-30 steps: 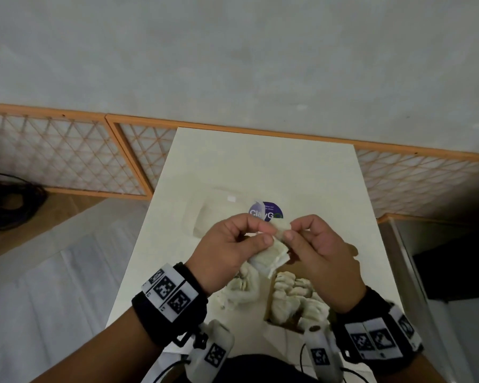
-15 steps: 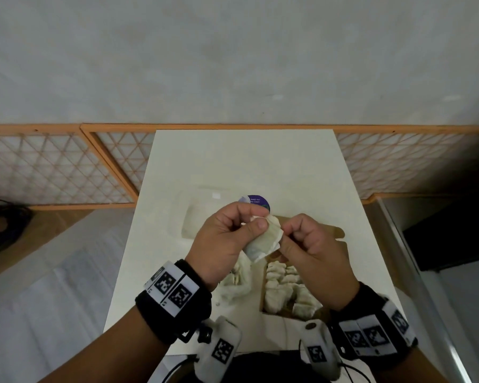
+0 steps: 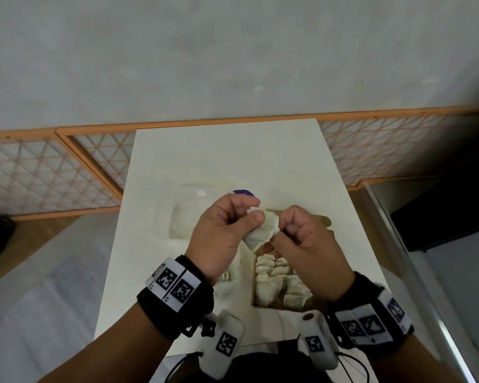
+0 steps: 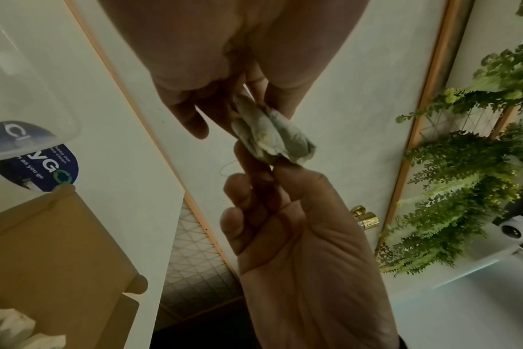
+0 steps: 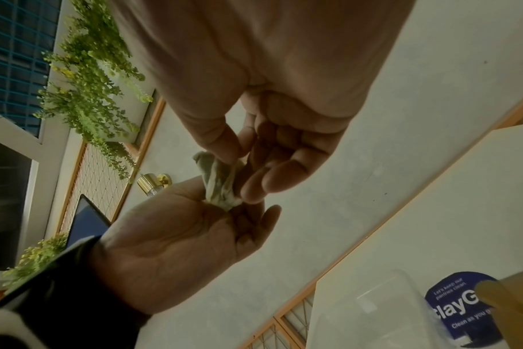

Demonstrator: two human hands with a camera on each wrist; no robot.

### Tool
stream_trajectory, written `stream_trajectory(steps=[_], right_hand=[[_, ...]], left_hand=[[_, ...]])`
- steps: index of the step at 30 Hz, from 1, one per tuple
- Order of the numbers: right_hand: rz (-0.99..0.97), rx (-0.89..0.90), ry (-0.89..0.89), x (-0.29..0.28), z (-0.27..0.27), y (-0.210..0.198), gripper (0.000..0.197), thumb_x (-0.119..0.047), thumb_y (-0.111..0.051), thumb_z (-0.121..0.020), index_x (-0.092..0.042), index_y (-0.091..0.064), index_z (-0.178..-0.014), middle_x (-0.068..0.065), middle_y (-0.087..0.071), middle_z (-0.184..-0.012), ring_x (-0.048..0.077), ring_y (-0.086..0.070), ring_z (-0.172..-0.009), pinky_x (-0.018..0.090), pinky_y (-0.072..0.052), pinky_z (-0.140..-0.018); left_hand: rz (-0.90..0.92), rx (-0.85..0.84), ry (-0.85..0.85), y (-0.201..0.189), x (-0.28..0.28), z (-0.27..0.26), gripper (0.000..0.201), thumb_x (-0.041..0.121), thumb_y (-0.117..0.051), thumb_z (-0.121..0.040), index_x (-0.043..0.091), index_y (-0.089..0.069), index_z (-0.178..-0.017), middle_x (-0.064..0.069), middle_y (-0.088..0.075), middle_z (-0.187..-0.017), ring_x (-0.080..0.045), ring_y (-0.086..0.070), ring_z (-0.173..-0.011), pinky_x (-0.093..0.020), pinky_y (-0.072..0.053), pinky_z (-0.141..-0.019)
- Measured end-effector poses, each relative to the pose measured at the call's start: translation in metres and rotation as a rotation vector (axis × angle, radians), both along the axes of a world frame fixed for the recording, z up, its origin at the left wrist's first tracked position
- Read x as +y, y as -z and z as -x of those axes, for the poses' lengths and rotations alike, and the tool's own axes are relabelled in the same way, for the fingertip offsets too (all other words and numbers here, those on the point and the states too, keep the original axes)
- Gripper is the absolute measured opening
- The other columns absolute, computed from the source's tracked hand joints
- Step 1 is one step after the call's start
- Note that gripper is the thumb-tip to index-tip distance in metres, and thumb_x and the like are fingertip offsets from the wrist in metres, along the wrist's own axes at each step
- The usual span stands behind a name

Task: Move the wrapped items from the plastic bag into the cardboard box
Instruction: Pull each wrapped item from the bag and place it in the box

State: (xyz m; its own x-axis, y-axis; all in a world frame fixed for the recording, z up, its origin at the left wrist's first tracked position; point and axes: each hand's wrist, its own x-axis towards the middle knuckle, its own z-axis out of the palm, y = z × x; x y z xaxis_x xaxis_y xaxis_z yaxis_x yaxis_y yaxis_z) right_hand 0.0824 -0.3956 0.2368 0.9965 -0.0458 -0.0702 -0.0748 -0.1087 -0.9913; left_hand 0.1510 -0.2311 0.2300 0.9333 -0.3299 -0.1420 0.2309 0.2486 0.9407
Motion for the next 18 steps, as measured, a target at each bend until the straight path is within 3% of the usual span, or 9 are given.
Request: stream_trajectory(steps=[2,5,8,10,12,14,16,18], right_hand=[[0.019,-0.002,-0.008,-0.001,-0.001,0.0,0.008,-0.002,-0.06,-0.102,-0.001,-0.054,-0.097,0.013,-0.075,-0.086,0.03,-0.074,-0.082,0.046,-0.059,-0.074],[0.018,-0.017,-0.011,-0.002,-0.003,-0.001,0.009,-0.004,-0.062,-0.101,-0.003,-0.055,-0.096,0.013,-0.076,-0.086,0.031,-0.074,-0.079,0.044,-0.06,-0.071],[0.001,-0.009,-0.025,-0.004,-0.006,-0.003,0.008,-0.004,-0.062,-0.101,-0.002,-0.057,-0.095,0.013,-0.076,-0.085,0.023,-0.074,-0.075,0.03,-0.057,-0.068],[-0.008,0.007,-0.022,-0.004,-0.007,-0.002,0.007,-0.008,-0.061,-0.101,-0.003,-0.058,-0.097,0.015,-0.074,-0.085,0.022,-0.073,-0.075,0.032,-0.056,-0.069],[-0.049,0.023,-0.008,-0.003,-0.008,-0.001,0.021,-0.025,-0.064,-0.095,-0.006,-0.059,-0.104,0.017,-0.073,-0.088,0.026,-0.074,-0.077,0.036,-0.057,-0.069],[-0.091,0.084,-0.003,-0.001,-0.012,0.0,0.036,-0.034,-0.07,-0.092,-0.011,-0.058,-0.117,0.01,-0.075,-0.092,0.024,-0.074,-0.076,0.034,-0.057,-0.068],[-0.073,0.14,-0.029,0.002,-0.017,0.002,0.037,-0.03,-0.075,-0.094,-0.018,-0.057,-0.124,0.003,-0.078,-0.093,0.02,-0.074,-0.077,0.031,-0.056,-0.068],[-0.041,0.137,-0.071,0.003,-0.023,0.007,0.022,-0.018,-0.071,-0.097,-0.02,-0.064,-0.118,0.001,-0.078,-0.088,0.019,-0.073,-0.077,0.031,-0.055,-0.067]], left_hand=[[-0.005,0.001,0.031,0.001,-0.001,0.0,0.016,0.007,-0.076,-0.087,0.014,-0.074,-0.101,-0.017,-0.067,-0.096,-0.025,-0.065,-0.09,-0.033,-0.058,-0.082],[-0.037,0.018,0.109,0.001,0.0,-0.001,0.013,0.016,-0.075,-0.083,0.024,-0.078,-0.092,-0.006,-0.073,-0.092,-0.022,-0.068,-0.089,-0.038,-0.057,-0.084],[-0.093,-0.044,0.128,-0.001,0.001,-0.001,0.016,0.004,-0.075,-0.09,0.02,-0.076,-0.092,0.002,-0.075,-0.086,-0.014,-0.07,-0.083,-0.027,-0.057,-0.075],[-0.145,-0.112,0.088,-0.001,0.002,-0.002,0.017,-0.001,-0.071,-0.092,0.015,-0.074,-0.094,-0.003,-0.075,-0.086,-0.012,-0.07,-0.079,-0.023,-0.055,-0.072],[-0.165,-0.142,0.055,-0.001,0.003,-0.004,0.014,-0.002,-0.07,-0.093,0.011,-0.073,-0.096,-0.007,-0.075,-0.087,-0.012,-0.069,-0.078,-0.023,-0.055,-0.071],[-0.178,-0.149,0.034,0.001,0.003,-0.006,0.013,-0.002,-0.07,-0.093,0.009,-0.073,-0.098,-0.003,-0.073,-0.084,-0.01,-0.067,-0.075,-0.022,-0.055,-0.07],[-0.187,-0.159,0.025,0.002,0.002,-0.007,0.013,-0.002,-0.07,-0.093,0.009,-0.073,-0.099,0.0,-0.071,-0.081,-0.009,-0.065,-0.072,-0.024,-0.054,-0.068],[-0.195,-0.166,0.013,0.003,-0.001,-0.009,0.013,0.0,-0.07,-0.094,0.012,-0.073,-0.099,-0.005,-0.071,-0.082,-0.013,-0.063,-0.071,-0.029,-0.053,-0.066]])
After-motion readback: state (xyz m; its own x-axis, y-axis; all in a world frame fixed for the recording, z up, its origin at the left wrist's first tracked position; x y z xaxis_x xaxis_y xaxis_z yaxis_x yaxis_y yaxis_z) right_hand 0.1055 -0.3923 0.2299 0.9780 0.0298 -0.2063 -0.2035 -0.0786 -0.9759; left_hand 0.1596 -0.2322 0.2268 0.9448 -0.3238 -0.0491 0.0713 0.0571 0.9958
